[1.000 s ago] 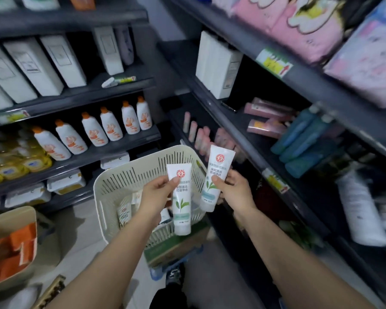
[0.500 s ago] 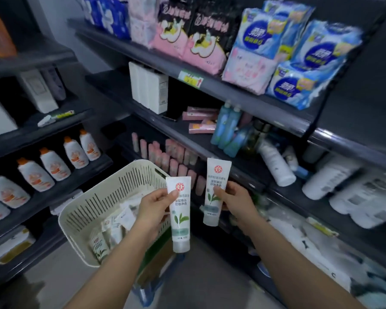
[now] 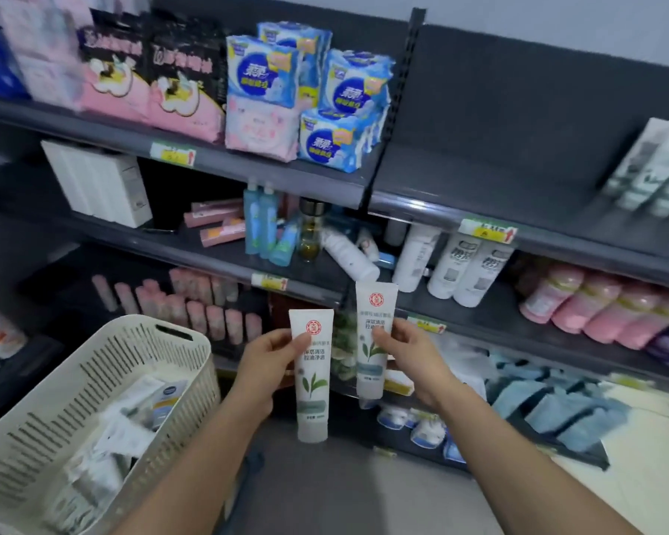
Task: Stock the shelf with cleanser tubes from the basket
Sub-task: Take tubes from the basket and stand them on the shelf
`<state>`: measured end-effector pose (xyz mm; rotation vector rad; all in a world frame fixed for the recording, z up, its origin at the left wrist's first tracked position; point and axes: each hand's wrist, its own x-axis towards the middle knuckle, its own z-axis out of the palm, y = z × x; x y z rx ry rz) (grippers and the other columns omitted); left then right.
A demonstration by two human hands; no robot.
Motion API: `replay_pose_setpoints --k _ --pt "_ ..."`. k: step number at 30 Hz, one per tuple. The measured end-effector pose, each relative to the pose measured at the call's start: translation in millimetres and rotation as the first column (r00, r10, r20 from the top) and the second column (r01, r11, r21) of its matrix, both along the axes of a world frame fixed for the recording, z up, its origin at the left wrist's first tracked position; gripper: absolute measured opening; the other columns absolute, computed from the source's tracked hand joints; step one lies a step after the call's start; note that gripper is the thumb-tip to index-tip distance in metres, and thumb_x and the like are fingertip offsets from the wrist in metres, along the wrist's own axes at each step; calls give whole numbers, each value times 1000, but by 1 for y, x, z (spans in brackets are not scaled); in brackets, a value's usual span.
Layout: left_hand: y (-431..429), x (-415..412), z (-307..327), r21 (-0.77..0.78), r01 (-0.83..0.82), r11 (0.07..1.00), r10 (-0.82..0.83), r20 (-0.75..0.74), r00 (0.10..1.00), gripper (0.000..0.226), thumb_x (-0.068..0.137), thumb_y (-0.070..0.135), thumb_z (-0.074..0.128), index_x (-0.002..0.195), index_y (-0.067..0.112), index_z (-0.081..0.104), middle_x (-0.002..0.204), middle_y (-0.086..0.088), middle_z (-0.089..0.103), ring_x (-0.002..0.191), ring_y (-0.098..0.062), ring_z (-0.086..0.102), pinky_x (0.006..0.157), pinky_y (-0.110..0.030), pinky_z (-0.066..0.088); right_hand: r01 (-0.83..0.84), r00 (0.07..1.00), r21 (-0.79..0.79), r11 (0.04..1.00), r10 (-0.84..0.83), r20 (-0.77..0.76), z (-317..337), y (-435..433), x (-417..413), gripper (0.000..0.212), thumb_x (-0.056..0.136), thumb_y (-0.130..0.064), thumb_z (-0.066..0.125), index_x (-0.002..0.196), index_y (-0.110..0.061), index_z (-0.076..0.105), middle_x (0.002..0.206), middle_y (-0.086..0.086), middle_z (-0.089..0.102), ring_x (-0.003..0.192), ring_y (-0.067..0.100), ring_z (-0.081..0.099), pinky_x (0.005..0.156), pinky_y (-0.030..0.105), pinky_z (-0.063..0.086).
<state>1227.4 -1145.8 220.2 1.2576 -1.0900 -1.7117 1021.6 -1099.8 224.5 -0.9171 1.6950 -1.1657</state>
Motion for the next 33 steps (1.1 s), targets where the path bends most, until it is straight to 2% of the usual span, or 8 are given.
replay_pose_setpoints --k 2,4,8,13,21,26,30,33 --pt "6 -22 7 -26 50 998 -50 0 999 5 90 15 64 91 14 69 81 -2 75 69 -17 70 67 -36 54 33 999 -28 999 -33 -2 6 15 -21 12 93 -21 62 104 -22 68 105 1 74 98 24 69 85 46 53" --pt "11 -46 14 -43 93 995 -92 10 996 4 89 15 64 90 14 68 85 -5 75 70 -19 69 63 -35 54 62 998 -56 996 -64 -25 11 29 -43 11 92 -21 63 101 -24 68 100 1 74 97 26 68 81 43 52" --pt "26 -97 26 -55 171 984 -170 19 985 9 89 17 66 95 12 69 96 -10 75 83 -27 69 81 -49 54 116 991 -88 989 -121 -53 21 59 -93 8 91 -22 65 98 -22 68 93 4 73 86 21 66 74 38 51" --pt "53 -171 42 -94 225 970 -225 19 974 8 90 14 64 94 9 68 90 -6 74 73 -18 68 65 -31 54 172 981 -136 976 -182 -65 34 98 -164 8 91 -21 65 97 -17 68 92 16 71 79 23 60 70 38 47" --pt "86 -277 60 -125 293 948 -293 19 956 18 88 18 66 102 7 67 97 -8 74 84 -24 70 64 -33 54 225 969 -192 955 -241 -63 53 149 -268 15 90 -19 65 104 -19 59 87 3 72 75 16 66 63 28 48" --pt "101 -325 76 -193 331 924 -334 20 943 16 88 18 66 99 6 68 95 -10 75 81 -24 71 66 -34 55 251 957 -213 944 -275 -92 66 168 -314 16 89 -23 67 104 -22 59 98 4 73 93 21 70 88 43 55" --pt "104 -357 94 -243 371 896 -373 40 927 19 87 22 65 99 7 68 93 -8 75 87 -27 71 77 -42 57 268 952 -257 929 -297 -80 79 177 -342 14 90 -19 66 102 -20 59 94 4 73 88 19 70 87 40 55" --pt "102 -381 108 -295 401 867 -407 45 912 19 87 22 65 96 6 68 91 -6 75 88 -26 70 80 -42 56 283 937 -286 915 -328 -121 88 176 -363 17 89 -21 67 103 -14 61 98 18 70 86 20 66 87 44 53"
